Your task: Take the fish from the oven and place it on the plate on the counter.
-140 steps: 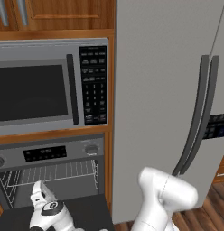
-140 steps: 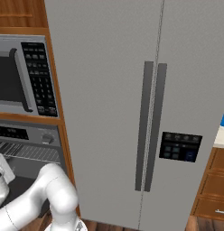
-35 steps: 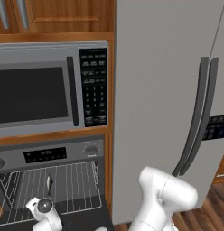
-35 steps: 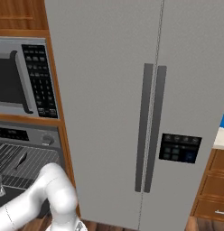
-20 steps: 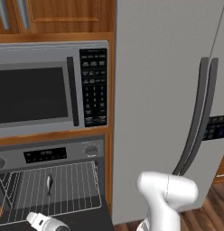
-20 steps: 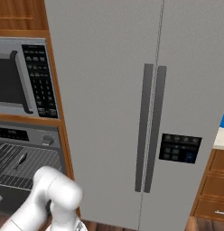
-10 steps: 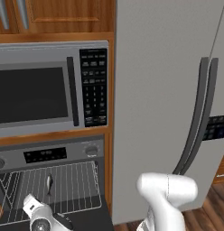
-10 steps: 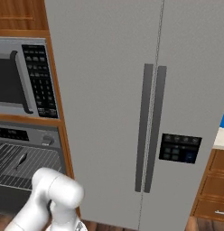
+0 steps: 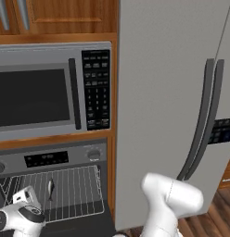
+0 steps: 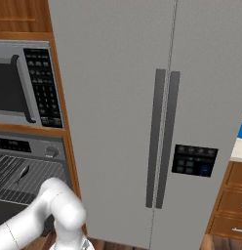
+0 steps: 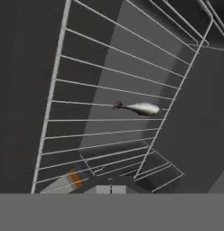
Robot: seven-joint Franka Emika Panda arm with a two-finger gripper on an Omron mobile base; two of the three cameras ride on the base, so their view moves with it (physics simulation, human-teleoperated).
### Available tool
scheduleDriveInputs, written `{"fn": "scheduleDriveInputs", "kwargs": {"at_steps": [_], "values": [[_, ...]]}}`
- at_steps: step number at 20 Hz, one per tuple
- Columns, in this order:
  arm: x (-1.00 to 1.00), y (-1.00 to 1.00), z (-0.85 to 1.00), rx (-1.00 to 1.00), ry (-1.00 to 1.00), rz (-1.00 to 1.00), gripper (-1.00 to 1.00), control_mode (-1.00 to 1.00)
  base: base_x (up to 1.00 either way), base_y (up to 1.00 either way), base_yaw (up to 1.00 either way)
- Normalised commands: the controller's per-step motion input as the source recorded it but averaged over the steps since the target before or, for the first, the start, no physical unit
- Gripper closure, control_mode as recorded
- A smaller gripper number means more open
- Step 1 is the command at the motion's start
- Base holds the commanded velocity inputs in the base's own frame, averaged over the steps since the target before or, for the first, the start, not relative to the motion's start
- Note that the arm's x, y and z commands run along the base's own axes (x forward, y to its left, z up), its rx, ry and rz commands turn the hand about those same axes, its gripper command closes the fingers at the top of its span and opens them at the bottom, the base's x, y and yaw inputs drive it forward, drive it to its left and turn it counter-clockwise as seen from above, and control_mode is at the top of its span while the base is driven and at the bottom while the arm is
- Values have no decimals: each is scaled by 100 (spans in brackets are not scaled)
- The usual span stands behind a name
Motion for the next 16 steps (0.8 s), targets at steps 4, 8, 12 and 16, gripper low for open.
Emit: {"fn": "scheduleDriveInputs", "kwargs": {"at_steps": [4, 8, 12, 16], "values": [[6, 0, -4, 19, -10, -61, 100, -100, 0, 0, 0], [0, -1, -20, 54, -30, -39, 100, -100, 0, 0, 0], [0, -6, -1, 67, -46, -29, 100, -100, 0, 0, 0], [0, -50, 7, 63, -33, -23, 100, -100, 0, 0, 0]]}}
